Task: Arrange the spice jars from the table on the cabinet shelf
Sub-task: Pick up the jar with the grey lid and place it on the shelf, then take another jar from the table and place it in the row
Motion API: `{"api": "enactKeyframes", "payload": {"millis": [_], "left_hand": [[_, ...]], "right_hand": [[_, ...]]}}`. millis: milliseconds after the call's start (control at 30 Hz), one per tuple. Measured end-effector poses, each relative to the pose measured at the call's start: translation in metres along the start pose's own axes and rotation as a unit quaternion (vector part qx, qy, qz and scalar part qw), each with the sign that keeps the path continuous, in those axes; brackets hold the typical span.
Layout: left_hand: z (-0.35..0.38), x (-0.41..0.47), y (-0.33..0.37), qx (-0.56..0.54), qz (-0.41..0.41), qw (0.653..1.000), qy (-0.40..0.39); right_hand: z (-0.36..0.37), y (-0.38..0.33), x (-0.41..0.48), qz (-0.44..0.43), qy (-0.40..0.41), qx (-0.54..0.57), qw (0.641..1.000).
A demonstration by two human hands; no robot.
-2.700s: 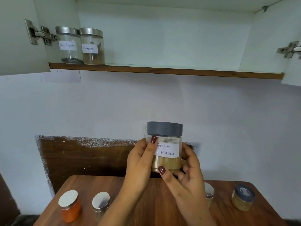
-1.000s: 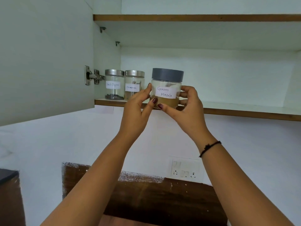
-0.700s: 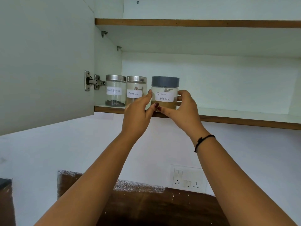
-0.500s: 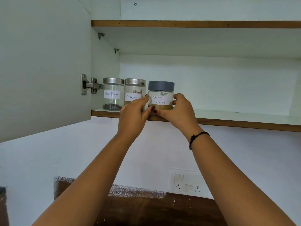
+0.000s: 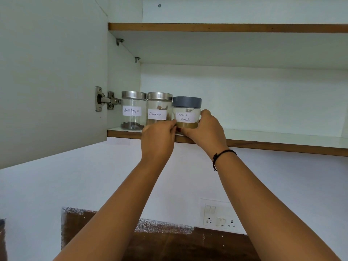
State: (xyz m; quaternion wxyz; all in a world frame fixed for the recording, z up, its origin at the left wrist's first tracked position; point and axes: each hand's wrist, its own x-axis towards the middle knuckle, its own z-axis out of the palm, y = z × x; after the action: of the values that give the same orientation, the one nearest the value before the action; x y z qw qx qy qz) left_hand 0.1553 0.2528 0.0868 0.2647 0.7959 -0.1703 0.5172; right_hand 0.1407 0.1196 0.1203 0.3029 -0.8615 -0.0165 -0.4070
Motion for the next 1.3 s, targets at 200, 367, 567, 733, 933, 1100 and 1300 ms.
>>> {"api": "enactKeyframes", "payload": {"millis": [200,367,567,733,933,1100,1300], "left_hand": [[-0.007,-0.012,-0.002,-0.056,0.013,0.998,0.015],[-0.021,-0.053,0.005,-0.118,0.010,0.993,0.016],[-0.045,-0.134,0.006,-0.186,-0.064,0.978,-0.071],[-0.062,-0.216,-0.009,-0.262,-0.131,0.948,-0.126],[-0.077,-0.284,-0.027,-0.307,-0.217,0.918,-0.126],[-0.078,-0.331,-0.044,-0.270,-0.263,0.909,-0.181],[-0.060,-0.384,-0.065,-0.238,-0.339,0.881,-0.227]], "right_hand": [[-0.008,0.001,-0.018,-0.041,0.013,-0.013,0.999],[-0.010,0.000,-0.076,-0.133,0.088,0.021,0.987],[0.005,0.013,-0.165,-0.126,0.025,0.166,0.978],[0.022,0.037,-0.246,-0.094,0.003,0.197,0.976],[0.034,0.055,-0.297,-0.072,-0.065,0.209,0.973],[0.052,0.066,-0.331,-0.035,-0.091,0.211,0.973],[0.082,0.091,-0.375,0.023,-0.166,0.171,0.971]]}}
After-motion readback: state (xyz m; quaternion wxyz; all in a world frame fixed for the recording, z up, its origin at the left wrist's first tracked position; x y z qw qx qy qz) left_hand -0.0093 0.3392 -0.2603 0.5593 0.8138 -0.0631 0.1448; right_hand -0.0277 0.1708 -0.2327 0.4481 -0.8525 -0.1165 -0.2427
